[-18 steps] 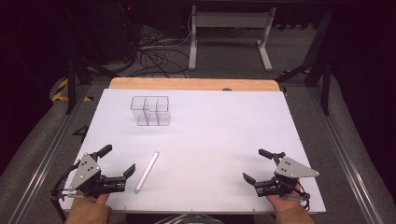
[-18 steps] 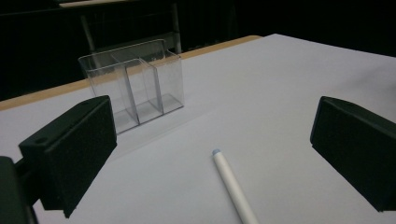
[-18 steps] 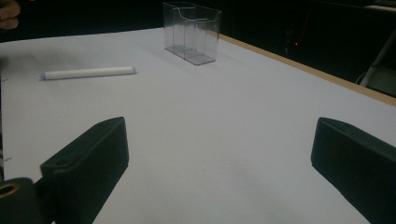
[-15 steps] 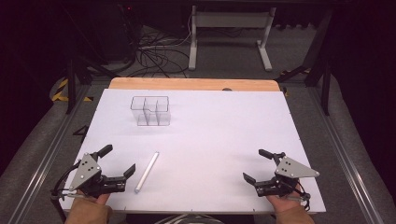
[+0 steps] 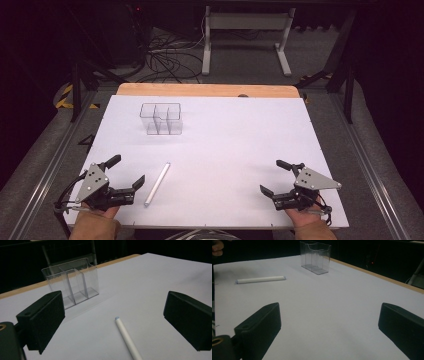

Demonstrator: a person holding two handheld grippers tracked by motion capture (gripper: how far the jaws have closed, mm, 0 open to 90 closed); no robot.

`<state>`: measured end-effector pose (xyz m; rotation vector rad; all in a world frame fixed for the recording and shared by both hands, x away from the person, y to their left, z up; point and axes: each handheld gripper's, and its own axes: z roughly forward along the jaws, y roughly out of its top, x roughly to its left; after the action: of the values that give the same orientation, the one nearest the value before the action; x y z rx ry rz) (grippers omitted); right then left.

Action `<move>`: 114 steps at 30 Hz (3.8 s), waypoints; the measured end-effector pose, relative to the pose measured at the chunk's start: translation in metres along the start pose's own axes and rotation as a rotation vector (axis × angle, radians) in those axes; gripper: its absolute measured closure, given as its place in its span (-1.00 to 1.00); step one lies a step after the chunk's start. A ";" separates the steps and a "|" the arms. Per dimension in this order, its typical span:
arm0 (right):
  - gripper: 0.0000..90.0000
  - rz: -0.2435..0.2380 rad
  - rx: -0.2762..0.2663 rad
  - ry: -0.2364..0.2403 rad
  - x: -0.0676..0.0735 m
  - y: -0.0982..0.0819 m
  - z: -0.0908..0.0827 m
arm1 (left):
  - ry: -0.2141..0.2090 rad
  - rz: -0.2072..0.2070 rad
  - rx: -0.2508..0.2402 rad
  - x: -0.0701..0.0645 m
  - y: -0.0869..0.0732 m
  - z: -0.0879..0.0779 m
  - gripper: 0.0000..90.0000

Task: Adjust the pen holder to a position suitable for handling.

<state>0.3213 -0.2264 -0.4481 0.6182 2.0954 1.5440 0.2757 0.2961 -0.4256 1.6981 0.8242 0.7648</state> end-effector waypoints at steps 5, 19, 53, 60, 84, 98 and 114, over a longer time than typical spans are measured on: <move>-0.89 -0.001 -0.003 0.003 0.000 -0.001 0.001 | -0.024 -0.020 -0.005 0.003 0.004 -0.001 -0.90; -0.93 0.013 0.001 0.010 -0.003 -0.003 0.004 | -0.100 -0.002 0.061 0.020 0.033 0.009 -0.88; -0.93 0.042 0.002 0.035 -0.002 -0.009 0.001 | -0.272 0.161 0.168 0.050 0.075 0.058 -0.51; -0.92 0.042 0.006 0.049 -0.002 -0.010 0.003 | -0.258 0.172 0.292 0.063 0.089 0.078 -0.50; -0.92 0.047 0.013 0.074 -0.002 -0.011 0.005 | -0.245 0.268 0.438 0.083 0.106 0.137 -0.38; -0.92 0.053 0.018 0.086 -0.003 -0.013 0.006 | -0.273 0.268 0.516 0.098 0.104 0.163 -0.37; -0.92 0.056 0.015 0.086 -0.004 -0.013 0.006 | -0.196 0.252 0.600 0.111 0.088 0.184 -0.30</move>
<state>0.3265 -0.2282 -0.4621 0.6313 2.1723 1.6130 0.5008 0.2721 -0.3757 2.4053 0.7525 0.5275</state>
